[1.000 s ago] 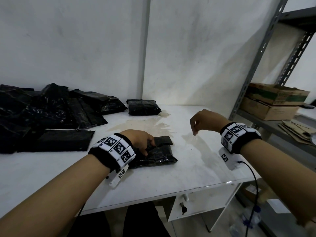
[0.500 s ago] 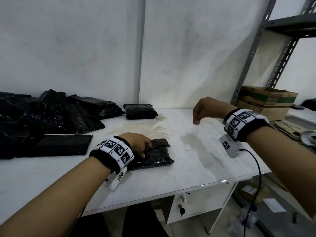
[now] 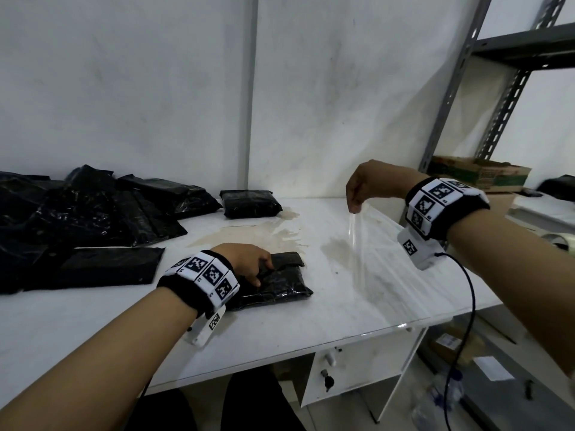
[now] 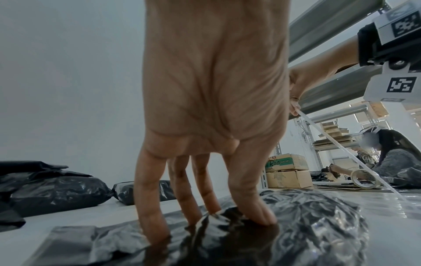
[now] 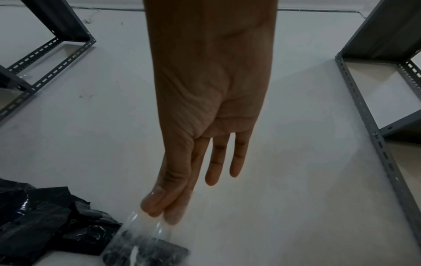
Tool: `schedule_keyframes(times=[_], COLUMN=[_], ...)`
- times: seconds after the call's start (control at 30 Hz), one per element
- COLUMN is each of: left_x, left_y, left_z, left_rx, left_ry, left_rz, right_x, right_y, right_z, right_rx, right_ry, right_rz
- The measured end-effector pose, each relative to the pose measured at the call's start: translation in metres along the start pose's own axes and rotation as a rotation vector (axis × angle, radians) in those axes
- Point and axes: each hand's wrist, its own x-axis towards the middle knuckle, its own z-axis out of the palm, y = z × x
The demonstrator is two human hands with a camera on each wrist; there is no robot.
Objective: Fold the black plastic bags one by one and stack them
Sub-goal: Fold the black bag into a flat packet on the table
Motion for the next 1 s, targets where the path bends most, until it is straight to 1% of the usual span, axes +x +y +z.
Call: schedule_keyframes(times=[0.4,0.6,1.0], left_x=[0.001,0.003,0.011], left_y=[0.004,0.0,-0.002], left_z=[0.0,0.002,0.003], left_rx=[0.037,0.002,-0.003], left_ry=[0.04,0.044,0.052], left_rz=[0.012,0.007,0.011], right_x=[-0.012,-0.012,-0.02], right_y=[0.009,0.006,0.018], right_z=[-0.014,-0.015,-0.022], right_rx=[0.015,0.012,0.034], right_ry=[0.047,0.051,0.07], right_rz=[-0.014,-0.028,0.005])
